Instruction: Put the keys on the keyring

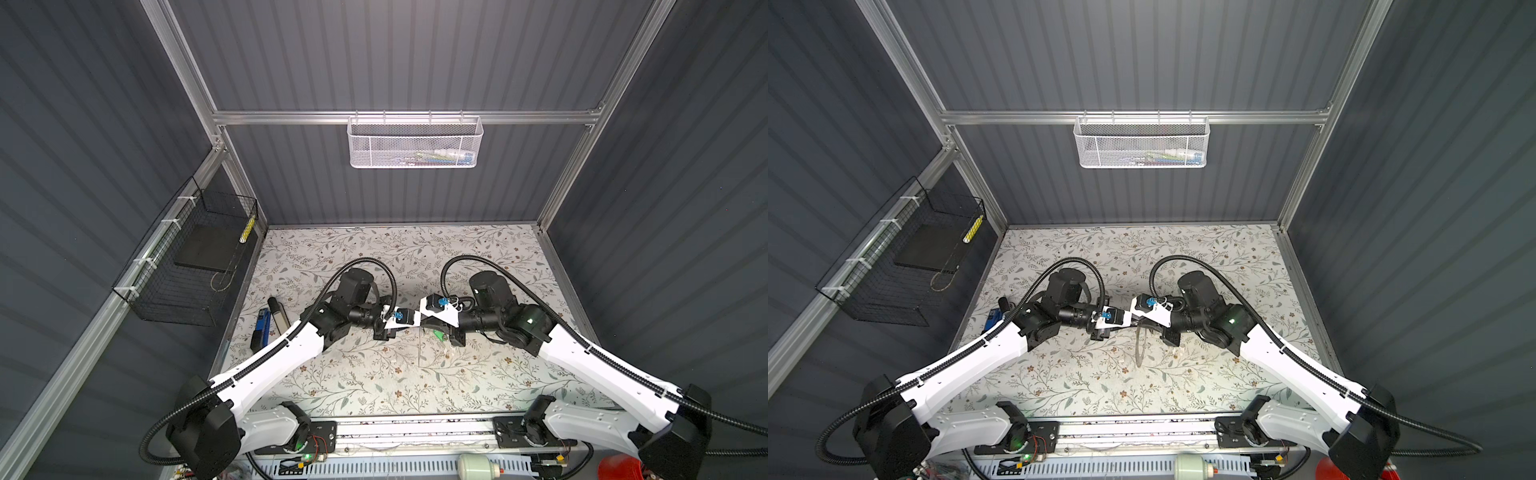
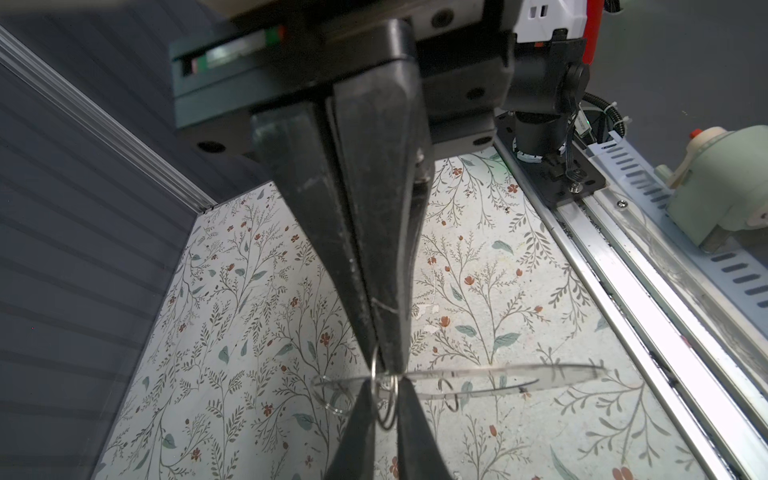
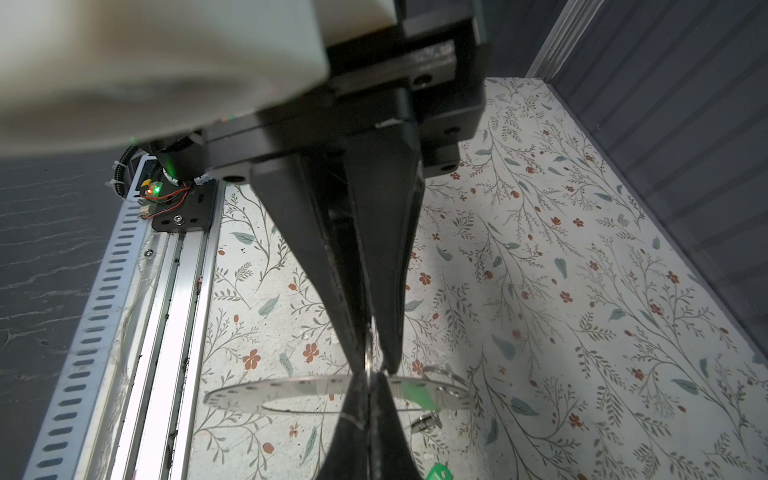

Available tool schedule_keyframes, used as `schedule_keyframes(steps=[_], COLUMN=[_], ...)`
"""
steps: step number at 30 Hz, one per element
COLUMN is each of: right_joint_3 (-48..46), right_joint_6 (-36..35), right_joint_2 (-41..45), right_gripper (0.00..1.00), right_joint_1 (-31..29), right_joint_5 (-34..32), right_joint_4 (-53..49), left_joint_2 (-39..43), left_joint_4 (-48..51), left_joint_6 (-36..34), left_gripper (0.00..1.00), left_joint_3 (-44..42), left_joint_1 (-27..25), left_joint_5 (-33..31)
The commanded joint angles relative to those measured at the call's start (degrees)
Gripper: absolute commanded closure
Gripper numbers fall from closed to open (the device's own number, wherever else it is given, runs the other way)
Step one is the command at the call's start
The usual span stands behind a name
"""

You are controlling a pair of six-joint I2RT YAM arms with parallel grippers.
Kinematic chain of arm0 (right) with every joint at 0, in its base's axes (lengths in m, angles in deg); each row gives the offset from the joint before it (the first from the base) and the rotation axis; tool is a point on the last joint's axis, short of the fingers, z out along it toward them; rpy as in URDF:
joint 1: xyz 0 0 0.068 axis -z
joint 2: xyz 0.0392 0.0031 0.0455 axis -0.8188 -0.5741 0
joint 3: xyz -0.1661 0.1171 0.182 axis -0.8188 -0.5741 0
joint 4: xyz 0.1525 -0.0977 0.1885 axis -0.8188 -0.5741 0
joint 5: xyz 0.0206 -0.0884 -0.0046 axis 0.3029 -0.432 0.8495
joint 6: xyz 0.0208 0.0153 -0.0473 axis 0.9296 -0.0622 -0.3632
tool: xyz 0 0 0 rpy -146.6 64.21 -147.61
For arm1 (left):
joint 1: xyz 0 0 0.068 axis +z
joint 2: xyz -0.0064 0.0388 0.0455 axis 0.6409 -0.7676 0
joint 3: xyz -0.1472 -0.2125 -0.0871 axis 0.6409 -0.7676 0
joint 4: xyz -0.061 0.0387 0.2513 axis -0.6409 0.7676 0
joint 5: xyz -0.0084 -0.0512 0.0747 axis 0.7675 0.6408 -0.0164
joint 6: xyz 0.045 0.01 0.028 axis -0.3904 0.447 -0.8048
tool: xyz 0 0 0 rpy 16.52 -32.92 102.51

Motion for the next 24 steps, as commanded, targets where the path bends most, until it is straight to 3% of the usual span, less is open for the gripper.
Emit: schedule_keyframes(steps=[1, 7, 10, 14, 21, 24], right_joint_3=[2.08, 1.99, 1.22, -3.42, -7.02, -7.41], right_joint_6=[-0.69, -0.96, -0.05, 0.73, 3.68, 9.86], right_joint_2=[0.11, 0.16, 0.31, 4.55, 7.84, 6.9], right_gripper=[1.0, 1.0, 0.84, 0.71, 0.64, 0.62], right_joint_1=[-0.44, -0.42, -0.41, -0.43, -0.41, -0.33], right_joint_5=[1.44, 1.01, -1.78, -4.34, -6.34, -9.89], right_joint_4=[0.39, 0.3, 0.1, 1.93, 1.49, 2.49], left_joint_2=[-0.93, -1.6, -1.22, 0.12, 1.64, 2.55], left_joint_4=[0.93, 1.14, 0.88, -1.19, -3.61, -5.71], left_joint_6=[0.35, 0.76, 0.79, 0.62, -0.44, -0.85], left_gripper=[0.91, 1.0, 1.0, 1.0, 1.0, 1.0], left_joint_3=[2.51, 3.01, 2.54, 0.87, -1.06, -2.6], left_joint_1=[-0.38, -0.53, -0.55, -0.49, -0.53, -0.55], left_joint_5=[1.16, 1.95, 1.27, -0.3, -1.23, -3.65])
